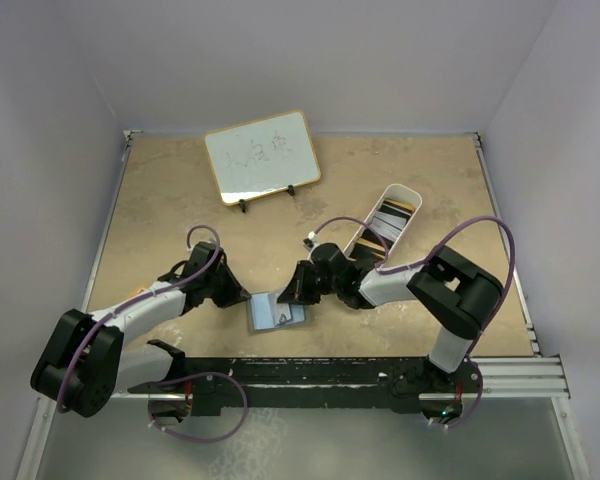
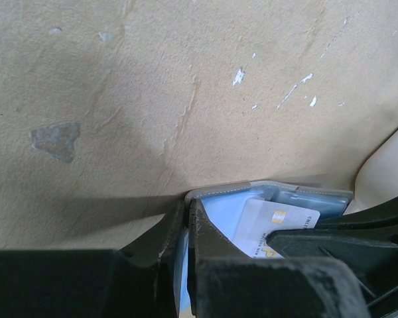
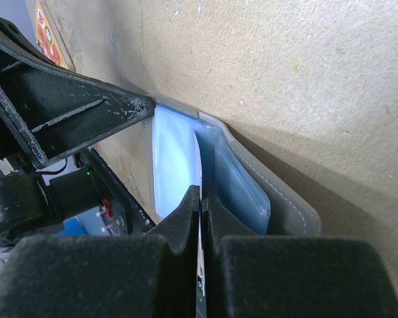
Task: Put the credit cards into the card holder
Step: Insert the credit card into the card holder.
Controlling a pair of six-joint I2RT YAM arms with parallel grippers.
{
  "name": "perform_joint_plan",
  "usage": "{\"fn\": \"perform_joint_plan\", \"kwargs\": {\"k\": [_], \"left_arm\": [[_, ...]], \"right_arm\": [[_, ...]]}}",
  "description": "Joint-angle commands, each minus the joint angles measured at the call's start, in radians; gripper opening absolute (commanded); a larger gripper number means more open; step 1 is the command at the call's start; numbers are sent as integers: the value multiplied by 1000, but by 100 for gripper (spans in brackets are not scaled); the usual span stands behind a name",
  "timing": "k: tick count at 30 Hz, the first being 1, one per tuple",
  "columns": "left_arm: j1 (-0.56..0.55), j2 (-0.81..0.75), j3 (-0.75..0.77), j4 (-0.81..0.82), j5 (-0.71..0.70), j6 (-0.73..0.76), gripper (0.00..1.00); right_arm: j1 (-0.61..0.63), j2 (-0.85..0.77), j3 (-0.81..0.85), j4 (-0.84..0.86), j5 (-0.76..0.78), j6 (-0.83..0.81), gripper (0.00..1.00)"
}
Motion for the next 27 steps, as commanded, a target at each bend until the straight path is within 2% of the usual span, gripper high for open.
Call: {"fn": "perform_joint_plan", "kwargs": {"k": [1, 9, 16, 21, 27], "left_arm": [[-4, -6, -26, -5, 21, -6, 0], [-5, -34, -26, -27, 10, -27, 0], [-6, -25, -25, -35, 14, -29, 0], [-6, -34, -29, -38, 9, -29, 0], [-5, -37, -27, -40, 12, -27, 0]], "right_arm": [[4, -46, 17, -123, 63, -43, 0], [33, -8, 17, -37, 87, -5, 2], [65, -20, 29, -72, 138, 1, 10], [69, -33, 57, -176, 182, -20, 21], [69, -79, 113, -389, 229, -73, 41]]}}
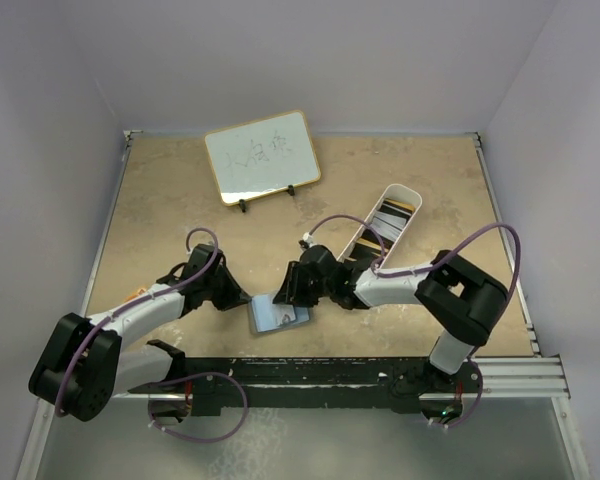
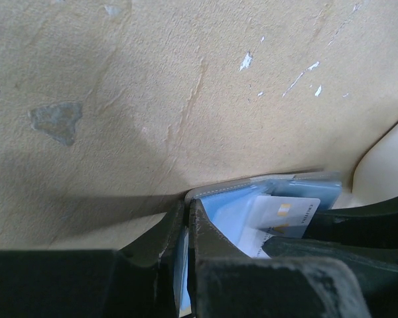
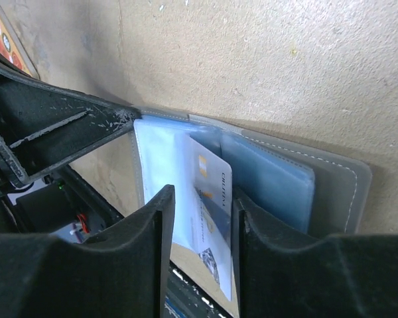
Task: Put the credit cards into the card holder
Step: Insert the credit card into the card holder.
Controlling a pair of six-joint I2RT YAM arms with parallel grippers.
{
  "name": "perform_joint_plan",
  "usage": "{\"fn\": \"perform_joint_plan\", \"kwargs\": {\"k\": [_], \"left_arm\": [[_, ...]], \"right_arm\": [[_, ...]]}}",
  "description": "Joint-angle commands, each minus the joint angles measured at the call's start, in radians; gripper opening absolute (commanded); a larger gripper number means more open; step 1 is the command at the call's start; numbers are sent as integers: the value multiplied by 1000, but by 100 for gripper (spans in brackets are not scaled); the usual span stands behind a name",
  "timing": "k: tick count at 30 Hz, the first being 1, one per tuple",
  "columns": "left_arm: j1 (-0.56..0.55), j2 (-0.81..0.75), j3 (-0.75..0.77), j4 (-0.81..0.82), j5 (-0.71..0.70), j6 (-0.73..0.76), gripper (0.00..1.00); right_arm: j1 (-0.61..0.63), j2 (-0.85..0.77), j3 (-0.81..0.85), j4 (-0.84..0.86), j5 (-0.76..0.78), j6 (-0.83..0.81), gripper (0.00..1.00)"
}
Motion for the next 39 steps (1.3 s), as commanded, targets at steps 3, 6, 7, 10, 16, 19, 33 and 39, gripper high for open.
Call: {"fn": "perform_joint_plan", "kwargs": {"k": [3, 6, 7, 10, 16, 19, 33, 39], "left_arm": [[-4, -20, -10, -34, -11, 2, 0], [-4, -15, -16, -32, -12, 4, 0], [-4, -15, -19, -31, -9, 3, 0], [-5, -12, -21, -25, -7, 2, 0], [-4, -11, -22, -25, -8, 2, 0], [-4, -6, -24, -22, -6, 1, 0], [-4, 6, -18, -3, 5, 0, 0], [-5, 22, -13, 13, 22, -1, 0]], "right_arm": [[4, -35, 71, -228, 97, -71, 45], [6, -55, 72, -241, 113, -81, 48], [6, -61, 81, -252, 118, -89, 50], [6, -67, 120, -310, 133, -120, 56], [12, -76, 126, -341, 140, -131, 55], [23, -75, 125, -338, 136, -128, 51], [52, -16, 150, -207, 62, -136, 48], [57, 0, 161, -170, 32, -146, 48]]}}
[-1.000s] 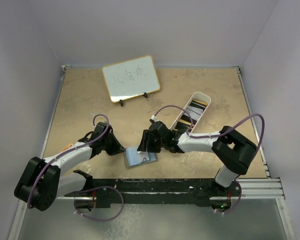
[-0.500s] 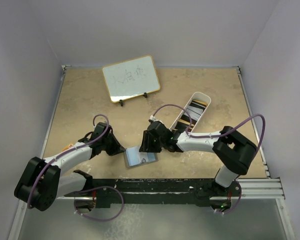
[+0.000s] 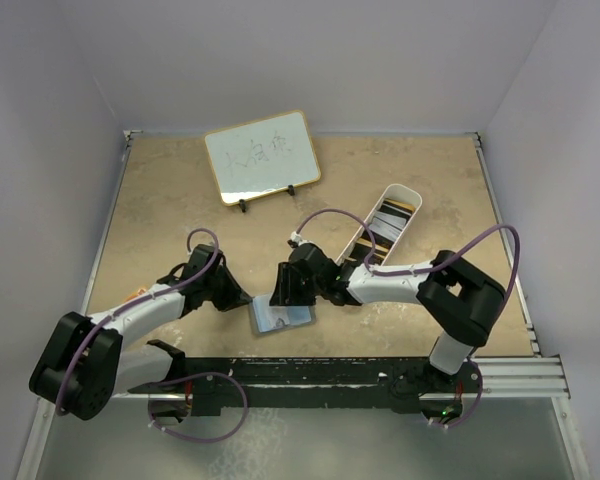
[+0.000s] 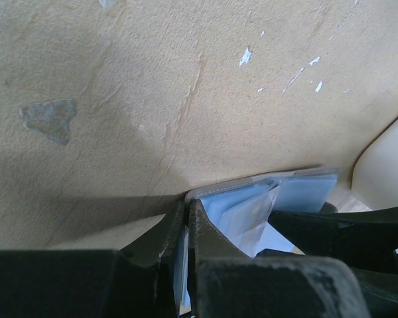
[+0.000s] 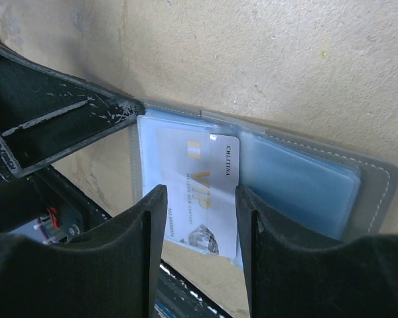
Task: Put the credit cards into the card holder
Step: Insert the credit card into the card holder.
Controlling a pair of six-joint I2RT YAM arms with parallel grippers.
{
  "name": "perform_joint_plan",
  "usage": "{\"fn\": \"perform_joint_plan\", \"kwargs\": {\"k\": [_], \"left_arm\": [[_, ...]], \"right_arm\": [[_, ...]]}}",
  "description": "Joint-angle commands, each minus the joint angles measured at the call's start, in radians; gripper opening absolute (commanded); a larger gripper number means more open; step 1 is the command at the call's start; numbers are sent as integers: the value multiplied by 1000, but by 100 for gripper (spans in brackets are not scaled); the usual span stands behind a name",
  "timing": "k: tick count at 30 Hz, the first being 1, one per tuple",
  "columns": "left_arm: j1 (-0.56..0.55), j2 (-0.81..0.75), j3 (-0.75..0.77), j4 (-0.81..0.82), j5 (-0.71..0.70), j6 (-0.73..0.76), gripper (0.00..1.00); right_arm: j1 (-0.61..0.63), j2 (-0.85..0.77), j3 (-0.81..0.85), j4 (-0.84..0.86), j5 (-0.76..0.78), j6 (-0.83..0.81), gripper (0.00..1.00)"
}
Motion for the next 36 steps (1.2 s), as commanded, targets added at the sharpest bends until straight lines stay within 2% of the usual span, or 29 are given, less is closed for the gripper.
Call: {"fn": "perform_joint_plan", "kwargs": {"k": [1, 19, 24, 29, 36], "left_arm": [[-4, 16, -9, 5, 7, -1, 0], [-3, 21, 8, 10, 7, 1, 0], [-3, 13, 20, 29, 18, 21, 0], [-3, 40, 57, 5, 26, 61, 0], [-4, 5, 98, -21, 29, 83, 15]], "right_arm": [[10, 6, 37, 50, -30, -15, 48], [20, -20, -7, 123, -54, 71, 43], [19, -64, 33, -25, -37, -33, 46], [3, -179, 61, -128, 56, -185, 52], [-94, -246, 211, -400, 166, -462, 55]]}}
